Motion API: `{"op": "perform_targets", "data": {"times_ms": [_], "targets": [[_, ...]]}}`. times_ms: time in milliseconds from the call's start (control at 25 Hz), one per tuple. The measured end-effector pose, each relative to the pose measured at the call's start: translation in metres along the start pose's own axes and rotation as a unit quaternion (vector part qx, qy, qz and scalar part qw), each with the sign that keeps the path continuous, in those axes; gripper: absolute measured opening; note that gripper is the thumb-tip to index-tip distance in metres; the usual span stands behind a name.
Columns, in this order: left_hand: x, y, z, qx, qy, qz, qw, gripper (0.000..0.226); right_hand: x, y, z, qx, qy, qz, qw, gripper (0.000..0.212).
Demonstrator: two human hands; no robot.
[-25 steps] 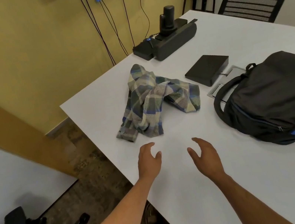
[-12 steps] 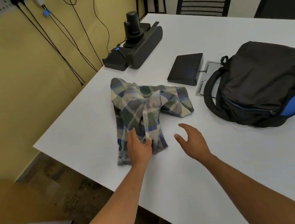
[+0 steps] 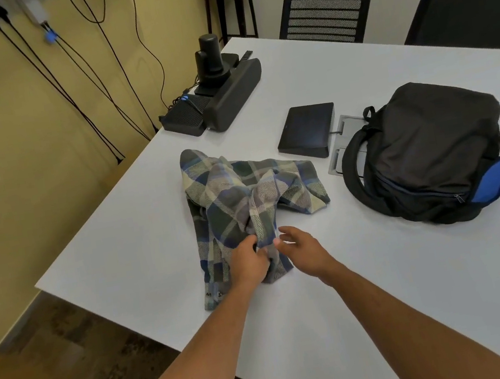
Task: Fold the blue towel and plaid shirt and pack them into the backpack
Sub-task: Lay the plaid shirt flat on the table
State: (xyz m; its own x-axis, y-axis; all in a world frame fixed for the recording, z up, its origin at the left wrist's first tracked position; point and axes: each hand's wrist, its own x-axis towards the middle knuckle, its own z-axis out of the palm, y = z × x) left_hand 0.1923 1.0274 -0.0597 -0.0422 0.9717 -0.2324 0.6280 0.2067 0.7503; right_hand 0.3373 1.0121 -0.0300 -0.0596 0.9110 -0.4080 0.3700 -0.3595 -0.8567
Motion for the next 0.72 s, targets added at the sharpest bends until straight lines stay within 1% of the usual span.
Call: {"op": "perform_targets", "data": {"times_ms": [80, 200, 360, 440, 480, 520, 560, 600, 640, 720], "targets": [[-0.008, 0.010, -0.006, 0.002, -0.038, 0.056, 0.998, 0.013, 0.006, -0.002, 0.003, 0.034, 0.010, -0.007, 0.999, 0.054], [-0.019, 0.023, -0.002, 0.013, -0.067, 0.164, 0.984, 0.014, 0.016, -0.009, 0.001, 0.101, 0.043, -0.012, 0.994, 0.036], [-0.025, 0.030, 0.005, -0.013, -0.091, 0.257, 0.962, 0.019, 0.019, -0.013, -0.015, 0.076, 0.099, -0.036, 0.992, 0.013], [-0.025, 0.031, 0.006, -0.024, -0.069, 0.307, 0.949, 0.021, 0.015, -0.010, -0.029, 0.085, 0.118, -0.054, 0.988, 0.010], [-0.024, 0.030, 0.006, -0.018, -0.033, 0.329, 0.944, 0.021, 0.013, -0.008, -0.038, 0.101, 0.131, -0.060, 0.984, 0.011], [-0.021, 0.027, 0.008, -0.002, 0.014, 0.338, 0.941, 0.023, 0.009, -0.006, -0.048, 0.119, 0.142, -0.068, 0.980, 0.011], [-0.017, 0.023, 0.009, 0.020, 0.062, 0.330, 0.942, 0.028, 0.004, -0.007, -0.057, 0.133, 0.154, -0.076, 0.976, 0.010], [-0.014, 0.021, 0.010, 0.046, 0.097, 0.301, 0.948, 0.037, -0.002, -0.008, -0.067, 0.148, 0.161, -0.083, 0.972, 0.010], [-0.010, 0.020, 0.011, 0.072, 0.112, 0.261, 0.956, 0.050, -0.009, -0.011, -0.075, 0.164, 0.162, -0.092, 0.969, 0.010], [-0.007, 0.025, 0.016, 0.119, 0.081, 0.192, 0.971, 0.078, -0.022, -0.018, -0.089, 0.199, 0.147, -0.124, 0.961, 0.010]]}}
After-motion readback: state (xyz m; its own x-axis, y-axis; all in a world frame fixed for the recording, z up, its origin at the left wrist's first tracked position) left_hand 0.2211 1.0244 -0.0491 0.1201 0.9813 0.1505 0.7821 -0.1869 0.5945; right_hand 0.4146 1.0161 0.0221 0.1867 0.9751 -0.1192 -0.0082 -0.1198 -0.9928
